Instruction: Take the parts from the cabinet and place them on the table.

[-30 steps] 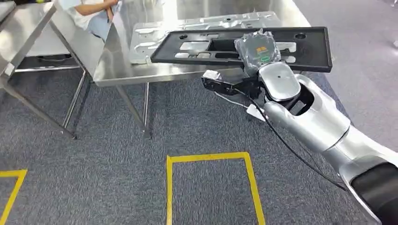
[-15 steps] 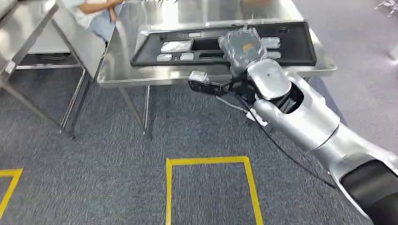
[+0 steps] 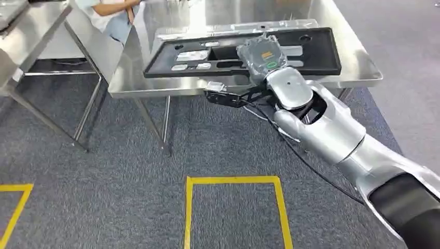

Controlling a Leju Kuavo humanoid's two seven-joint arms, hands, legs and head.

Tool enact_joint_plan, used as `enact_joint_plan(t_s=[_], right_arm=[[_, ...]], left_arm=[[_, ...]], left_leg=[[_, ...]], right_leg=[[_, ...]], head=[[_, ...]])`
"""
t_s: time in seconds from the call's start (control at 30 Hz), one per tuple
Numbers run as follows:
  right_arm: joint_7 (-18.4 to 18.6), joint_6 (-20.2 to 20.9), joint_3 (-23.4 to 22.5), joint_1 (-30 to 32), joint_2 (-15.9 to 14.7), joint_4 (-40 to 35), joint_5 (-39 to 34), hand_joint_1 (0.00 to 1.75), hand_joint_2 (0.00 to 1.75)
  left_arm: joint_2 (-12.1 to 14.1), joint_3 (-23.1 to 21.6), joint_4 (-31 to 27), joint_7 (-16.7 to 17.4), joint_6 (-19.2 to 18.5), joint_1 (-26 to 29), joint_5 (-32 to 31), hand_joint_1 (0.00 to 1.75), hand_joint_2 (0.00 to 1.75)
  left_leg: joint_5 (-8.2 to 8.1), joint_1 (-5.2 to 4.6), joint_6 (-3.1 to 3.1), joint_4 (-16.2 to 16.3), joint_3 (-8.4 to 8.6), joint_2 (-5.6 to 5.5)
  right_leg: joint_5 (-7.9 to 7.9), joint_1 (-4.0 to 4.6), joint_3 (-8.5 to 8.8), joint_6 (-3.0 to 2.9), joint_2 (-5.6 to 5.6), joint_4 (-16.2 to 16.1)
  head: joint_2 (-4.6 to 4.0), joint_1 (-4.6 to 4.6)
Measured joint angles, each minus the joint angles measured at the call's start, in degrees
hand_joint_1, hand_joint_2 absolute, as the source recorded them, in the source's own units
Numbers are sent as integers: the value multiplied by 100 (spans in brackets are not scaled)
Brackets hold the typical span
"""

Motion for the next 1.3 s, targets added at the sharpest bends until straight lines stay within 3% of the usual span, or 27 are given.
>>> enact_joint_plan(t_s=[0.07,0.1,0.13,0.17,0.23,0.27,0.37,0.43,0.47,0.57,0.6,0.63,0.67,0.73,0.77,0.87,0.97,1.07,1.1,1.13,1.17,1.23,1.27,1.3], right_arm=[[-4,2,9,-2,7,33,0,175,175],[-4,2,18,2,11,53,-2,175,175],[-4,0,26,6,15,72,-18,175,175],[-4,-2,33,10,17,81,-29,175,175],[-2,-9,33,7,33,81,-35,175,175],[0,-15,33,0,33,83,-35,175,175],[-2,-20,35,5,33,87,-44,175,175],[0,-15,35,0,35,90,-50,175,175],[0,-13,35,-8,35,90,-50,175,175],[0,4,35,10,35,92,-53,175,175],[2,4,37,36,35,92,-53,175,175],[2,4,37,61,35,92,-52,175,175],[9,11,37,66,33,92,-55,175,175],[26,13,37,50,22,90,-53,175,175],[42,20,37,47,22,90,-52,175,175],[105,50,37,43,22,74,-52,175,175],[324,114,37,38,-46,30,-53,175,175],[457,111,17,61,-181,-42,-52,175,175],[459,111,17,94,-214,-52,-53,175,175],[470,111,17,129,-243,-66,-52,175,175],[472,111,17,149,-267,-77,-52,175,175],[476,109,11,148,-315,-131,-52,175,175],[481,107,0,146,-328,-153,-53,175,175],[483,107,-7,128,-352,-164,-50,175,175]], left_arm=[[-2,0,0,-9,-7,6,-2,0,175],[-7,0,-2,-11,-7,21,-2,0,175],[-9,0,0,-13,-7,37,-2,0,175],[-9,0,-2,-18,-7,48,-2,0,175],[-2,0,0,-28,-7,48,-2,0,175],[0,0,0,-31,-4,46,-2,0,175],[0,0,0,-39,-2,32,-2,0,175],[-4,0,0,-37,2,46,-2,0,175],[-7,0,0,-37,4,44,-2,0,175],[-4,0,0,-37,26,37,-2,0,175],[-4,0,0,-37,35,35,-2,0,175],[-7,0,0,-37,39,38,-2,0,175],[-7,0,0,-37,39,43,-2,0,175],[-18,0,0,-37,39,44,-2,0,175],[-20,0,0,-37,37,46,-4,0,175],[-18,0,0,-42,50,40,-7,0,175],[-20,0,-2,-68,112,52,-22,0,175],[-13,-2,0,-122,175,49,-33,0,175],[-13,-2,0,-125,175,56,-37,0,175],[-15,-2,0,-127,175,63,-39,0,175],[-15,-2,0,-129,175,66,-39,0,175],[-13,-2,0,-140,175,60,-50,0,175],[-7,-2,0,-149,175,60,-52,0,175],[-2,-2,0,-149,179,58,-52,0,175]], left_leg=[[-210,19,-39,766,-465,11],[-159,25,-43,892,-585,20],[9,30,-43,764,-572,32],[254,32,-35,434,-442,41],[766,27,20,-578,12,59],[652,-16,45,-693,92,61],[621,-43,112,-768,130,50],[650,24,181,-878,237,57],[638,16,203,-893,270,53],[580,-2,290,-880,305,54],[563,-5,301,-868,315,51],[536,-5,300,-855,337,42],[506,-5,288,-831,355,22],[423,-2,250,-761,398,-11],[382,-19,218,-734,386,-20],[366,-33,155,-730,374,-29],[251,-25,65,-607,347,15],[-286,11,-17,686,-299,43],[-311,17,-29,988,-486,44],[-196,21,-31,992,-542,46],[31,23,-24,742,-469,47],[639,21,26,-314,-23,50],[709,12,58,-696,127,53],[638,-49,87,-754,223,53]], right_leg=[[-35,9,33,-24,-48,0],[-50,8,52,-25,-59,0],[-69,8,76,-21,-60,0],[-87,8,107,-19,-60,0],[-135,7,182,16,-59,-14],[-150,39,187,42,-52,-19],[-142,33,212,130,-47,-94],[-195,38,220,205,-46,-55],[-300,42,145,211,-36,141],[-811,62,-568,214,-24,1442],[-805,62,-721,215,-25,1652],[-649,61,-729,210,-25,1565],[-411,59,-618,198,-25,1251],[126,58,-178,152,-25,248],[48,77,-71,119,-18,70],[46,101,-64,78,-5,14],[43,37,25,10,-4,-67],[-7,33,102,-47,-3,-72],[-30,33,131,-47,-1,-72],[-53,33,165,-42,9,-72],[-78,32,200,-36,17,-72],[-134,33,293,-10,30,-74],[-158,30,322,7,30,-87],[-166,62,310,38,41,-93]], head=[[0,-2],[0,-2],[0,2],[0,-4],[0,-2],[0,2],[0,-2],[0,17],[0,15],[0,31],[0,26],[0,31],[0,33],[0,35],[0,26],[0,24],[0,15],[0,-13],[0,-9],[0,-13],[0,-11],[0,-11],[0,-9],[0,-11]])
